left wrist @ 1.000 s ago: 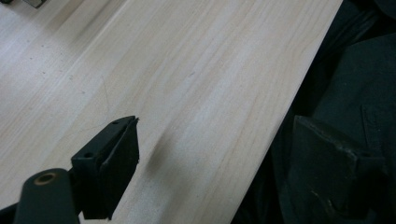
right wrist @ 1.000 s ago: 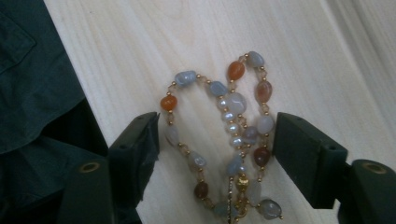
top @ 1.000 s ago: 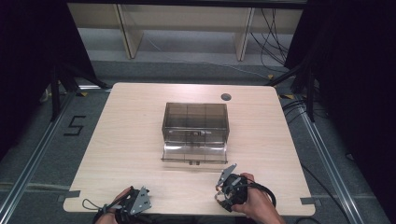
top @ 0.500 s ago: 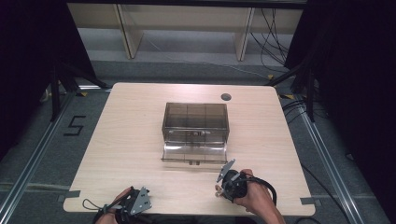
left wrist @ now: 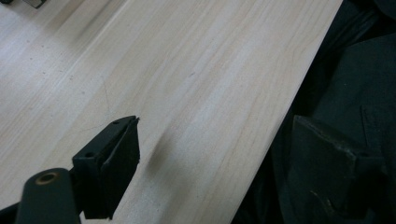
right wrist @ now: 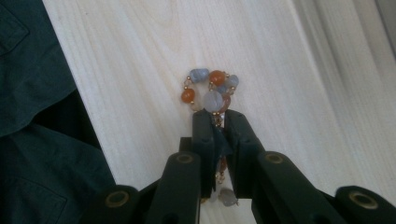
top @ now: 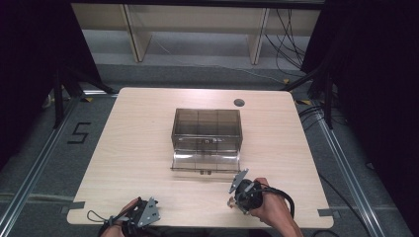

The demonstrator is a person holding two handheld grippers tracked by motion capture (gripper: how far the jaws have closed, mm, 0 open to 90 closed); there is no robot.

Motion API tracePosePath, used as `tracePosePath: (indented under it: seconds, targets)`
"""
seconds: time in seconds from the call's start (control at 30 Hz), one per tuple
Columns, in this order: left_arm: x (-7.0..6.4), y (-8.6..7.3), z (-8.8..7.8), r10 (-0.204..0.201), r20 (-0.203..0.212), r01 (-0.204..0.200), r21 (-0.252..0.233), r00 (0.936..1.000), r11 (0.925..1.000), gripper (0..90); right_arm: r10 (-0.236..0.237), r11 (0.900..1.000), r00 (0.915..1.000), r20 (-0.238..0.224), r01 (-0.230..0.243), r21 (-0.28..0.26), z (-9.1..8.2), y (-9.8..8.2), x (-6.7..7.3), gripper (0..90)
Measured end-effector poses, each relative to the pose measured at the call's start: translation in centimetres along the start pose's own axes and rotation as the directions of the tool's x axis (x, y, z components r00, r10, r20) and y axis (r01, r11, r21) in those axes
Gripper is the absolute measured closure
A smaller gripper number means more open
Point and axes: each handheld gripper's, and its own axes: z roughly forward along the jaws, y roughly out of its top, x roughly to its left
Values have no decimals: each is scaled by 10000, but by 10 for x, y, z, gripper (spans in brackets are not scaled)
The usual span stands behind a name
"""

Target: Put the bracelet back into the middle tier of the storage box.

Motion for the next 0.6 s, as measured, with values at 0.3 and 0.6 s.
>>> tracePosePath:
  seconds: [0.3,0.6]
  targets:
    - [0,0,0,-1,-14,1,-5,10000,10000,166,93,9983,9992,381,-71,-584,-25,-2,0,839]
    - [1,0,1,-3,109,3,-8,9999,10000,166,40,9953,9976,693,27,-971,-47,-4,-2,840]
